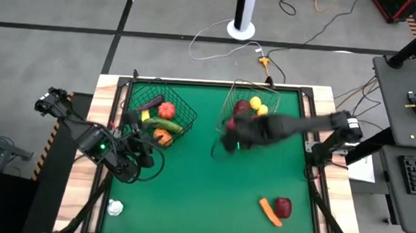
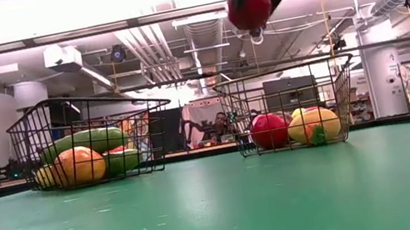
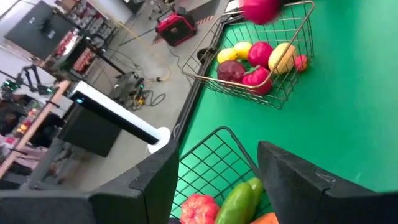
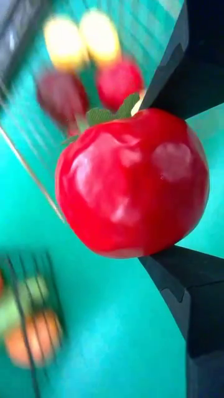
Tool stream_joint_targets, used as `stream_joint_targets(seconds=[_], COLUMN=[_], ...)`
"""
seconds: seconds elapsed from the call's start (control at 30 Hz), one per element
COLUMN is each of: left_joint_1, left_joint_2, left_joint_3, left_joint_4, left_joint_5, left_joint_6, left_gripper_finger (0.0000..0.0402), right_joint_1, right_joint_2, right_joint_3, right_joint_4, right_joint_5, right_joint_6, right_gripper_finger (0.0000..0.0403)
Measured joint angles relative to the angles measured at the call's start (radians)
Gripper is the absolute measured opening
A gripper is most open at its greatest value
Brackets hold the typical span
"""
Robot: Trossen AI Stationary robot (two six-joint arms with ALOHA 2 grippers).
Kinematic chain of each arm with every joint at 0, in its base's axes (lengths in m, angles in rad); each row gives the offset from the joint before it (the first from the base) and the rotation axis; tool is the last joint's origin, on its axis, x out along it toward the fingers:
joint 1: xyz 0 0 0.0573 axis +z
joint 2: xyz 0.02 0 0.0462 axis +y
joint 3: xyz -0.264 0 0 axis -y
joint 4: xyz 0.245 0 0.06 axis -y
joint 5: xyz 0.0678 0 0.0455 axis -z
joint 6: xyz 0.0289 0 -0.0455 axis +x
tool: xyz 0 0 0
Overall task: Sort produce into baskets
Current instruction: Put the red tomato into the gold wire basket, then put the orange chili pepper into the black wire basket
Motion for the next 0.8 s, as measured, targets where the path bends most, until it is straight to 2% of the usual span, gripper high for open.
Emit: stream_joint_targets(seconds=[0.07, 0.17, 0.37, 0.63, 0.8], left_joint_1=[0.000, 0.000, 0.000, 0.000, 0.000], left_joint_2=[-0.002, -0.003, -0.003, -0.008, -0.005], left_joint_3=[0.000, 0.000, -0.002, -0.051, -0.074], left_joint_4=[-0.001, -0.003, -0.009, -0.008, -0.004], left_joint_5=[0.011, 0.017, 0.017, -0.022, -0.008], left_joint_6=[-0.015, -0.032, -0.037, -0.092, -0.188], left_gripper_finger=[0.0200, 0.0200, 0.0200, 0.0200, 0.0200], right_joint_1=[-0.094, -0.236, -0.424, -0.479, -0.479], right_joint_2=[0.000, 0.005, 0.011, 0.012, 0.004], right_joint_3=[0.039, 0.046, -0.048, -0.102, -0.088], right_joint_4=[-0.078, -0.122, -0.096, -0.104, -0.106], right_joint_5=[-0.008, -0.094, -0.224, -0.238, -0.242], right_joint_6=[-0.062, -0.187, -0.341, -0.395, -0.439], right_gripper_finger=[0.0288, 0.0289, 0.0293, 0.0345, 0.0357])
